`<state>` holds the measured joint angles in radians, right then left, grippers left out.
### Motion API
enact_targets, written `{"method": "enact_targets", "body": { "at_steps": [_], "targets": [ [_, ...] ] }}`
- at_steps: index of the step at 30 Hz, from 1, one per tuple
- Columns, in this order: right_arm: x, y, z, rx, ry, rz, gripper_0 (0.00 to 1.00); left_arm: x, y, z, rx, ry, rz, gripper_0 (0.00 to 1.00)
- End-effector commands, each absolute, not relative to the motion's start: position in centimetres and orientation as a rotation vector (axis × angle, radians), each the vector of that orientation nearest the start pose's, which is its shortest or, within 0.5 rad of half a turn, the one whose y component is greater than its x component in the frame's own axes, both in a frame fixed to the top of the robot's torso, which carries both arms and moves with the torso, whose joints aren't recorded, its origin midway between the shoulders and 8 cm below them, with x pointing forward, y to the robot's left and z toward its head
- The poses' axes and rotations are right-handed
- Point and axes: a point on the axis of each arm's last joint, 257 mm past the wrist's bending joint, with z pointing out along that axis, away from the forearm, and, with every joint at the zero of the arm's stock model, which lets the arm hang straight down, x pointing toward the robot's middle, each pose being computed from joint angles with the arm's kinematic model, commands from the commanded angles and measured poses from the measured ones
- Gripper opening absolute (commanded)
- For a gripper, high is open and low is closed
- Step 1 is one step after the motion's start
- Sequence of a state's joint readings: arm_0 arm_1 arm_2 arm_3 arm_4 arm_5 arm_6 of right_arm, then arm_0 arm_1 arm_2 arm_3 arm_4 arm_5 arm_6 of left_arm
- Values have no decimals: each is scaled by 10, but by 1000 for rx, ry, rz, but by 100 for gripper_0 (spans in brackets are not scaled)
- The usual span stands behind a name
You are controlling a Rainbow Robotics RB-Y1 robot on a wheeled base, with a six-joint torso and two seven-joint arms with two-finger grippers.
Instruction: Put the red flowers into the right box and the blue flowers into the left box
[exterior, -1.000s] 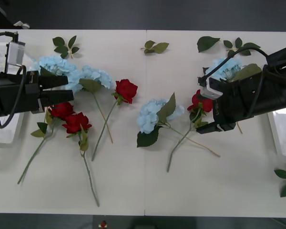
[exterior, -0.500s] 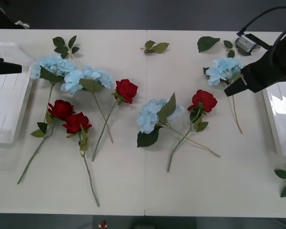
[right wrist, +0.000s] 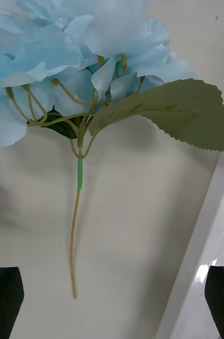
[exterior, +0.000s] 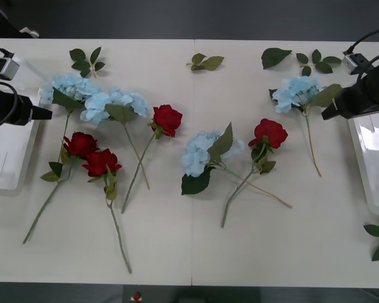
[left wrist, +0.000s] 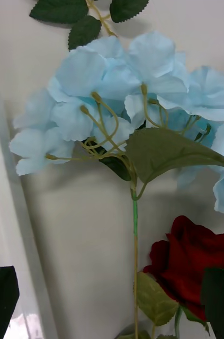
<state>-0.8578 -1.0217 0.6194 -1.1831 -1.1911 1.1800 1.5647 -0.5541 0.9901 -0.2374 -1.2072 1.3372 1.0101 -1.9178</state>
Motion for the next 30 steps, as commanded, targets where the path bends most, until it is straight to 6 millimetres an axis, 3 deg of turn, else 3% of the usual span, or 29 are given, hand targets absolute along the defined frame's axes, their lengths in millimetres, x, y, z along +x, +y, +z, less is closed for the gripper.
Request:
{"method": "enact_targets", "body": {
  "at_steps": [1, 14, 20, 22, 24, 27, 30],
  "targets": [
    [576, -364, -213, -355, 2620, -31, 100, 578, 368, -199, 343, 2342, -208, 100],
    [608, -344, -259, -368, 2583, -127, 100, 602, 358, -228, 334, 2307, -33, 100],
    [616, -335, -267, -335, 2589, -116, 100, 606, 350, -240, 286, 2318, -7, 100],
    [617, -334, -268, -326, 2592, -114, 81, 606, 345, -245, 284, 2323, -15, 100],
    [617, -332, -270, -317, 2593, -104, 41, 604, 342, -252, 275, 2335, -27, 100],
    [619, -330, -270, -327, 2586, -107, 17, 603, 338, -261, 264, 2350, -42, 100],
    [620, -329, -271, -339, 2581, -121, 6, 602, 335, -266, 259, 2356, -49, 100]
  ]
}}
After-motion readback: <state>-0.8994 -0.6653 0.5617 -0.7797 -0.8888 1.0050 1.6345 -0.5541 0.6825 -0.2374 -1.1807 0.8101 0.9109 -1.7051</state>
